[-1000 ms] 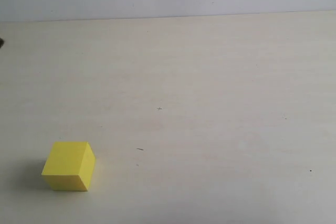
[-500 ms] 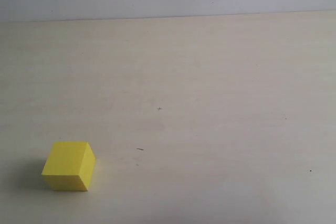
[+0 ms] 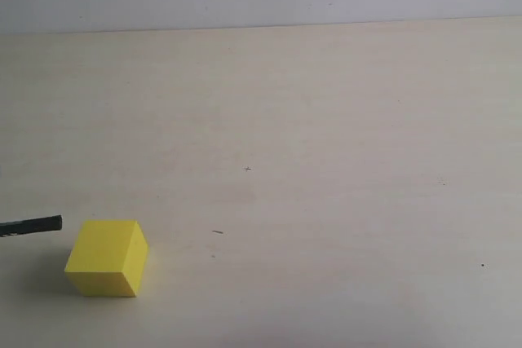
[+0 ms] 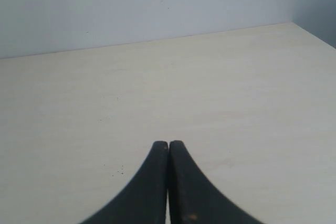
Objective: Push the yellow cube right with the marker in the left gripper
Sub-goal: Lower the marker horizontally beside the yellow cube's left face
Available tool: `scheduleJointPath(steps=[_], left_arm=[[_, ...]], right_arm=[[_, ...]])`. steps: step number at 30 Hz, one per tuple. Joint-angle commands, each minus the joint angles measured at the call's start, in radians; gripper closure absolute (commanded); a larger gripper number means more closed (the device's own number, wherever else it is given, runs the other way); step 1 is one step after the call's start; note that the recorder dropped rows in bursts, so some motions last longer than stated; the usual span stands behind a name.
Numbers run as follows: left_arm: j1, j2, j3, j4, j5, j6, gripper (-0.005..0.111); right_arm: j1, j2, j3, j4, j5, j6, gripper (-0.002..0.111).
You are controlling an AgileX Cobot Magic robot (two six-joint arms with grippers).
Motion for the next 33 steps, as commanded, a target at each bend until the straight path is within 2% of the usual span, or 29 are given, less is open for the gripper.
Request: scheduleJointPath(steps=[1, 5, 8, 14, 18, 33], left_arm=[[0.004, 0.060, 0.003, -0.019, 0.016, 0.048, 0.107], [0.009, 0.093, -0.001, -0.019, 0.020, 0.125, 0.107], [0.049, 0.113, -0.029, -0.042, 0.031, 0.171, 0.107], [0.139, 0.124, -0.101, -0.251, 0.067, 0.391, 0.107], [0.146, 0.124, -0.102, -0.258, 0.063, 0.490, 0.107], [0.146, 0.171, -0.069, -0.236, 0.009, 0.496, 0.107]], right_arm=[[-0.005, -0.005, 0.005, -0.001, -0.009, -0.005, 0.108], [-0.005, -0.005, 0.005, -0.001, -0.009, -0.005, 0.108], [-0.005, -0.005, 0.005, -0.001, -0.009, -0.005, 0.108], [-0.005, -0.005, 0.005, -0.001, -0.009, -0.005, 0.108], [-0.005, -0.005, 0.005, -0.001, -0.009, -0.005, 0.108], [-0.005, -0.005, 0.005, -0.001, -0.009, -0.005, 0.108]])
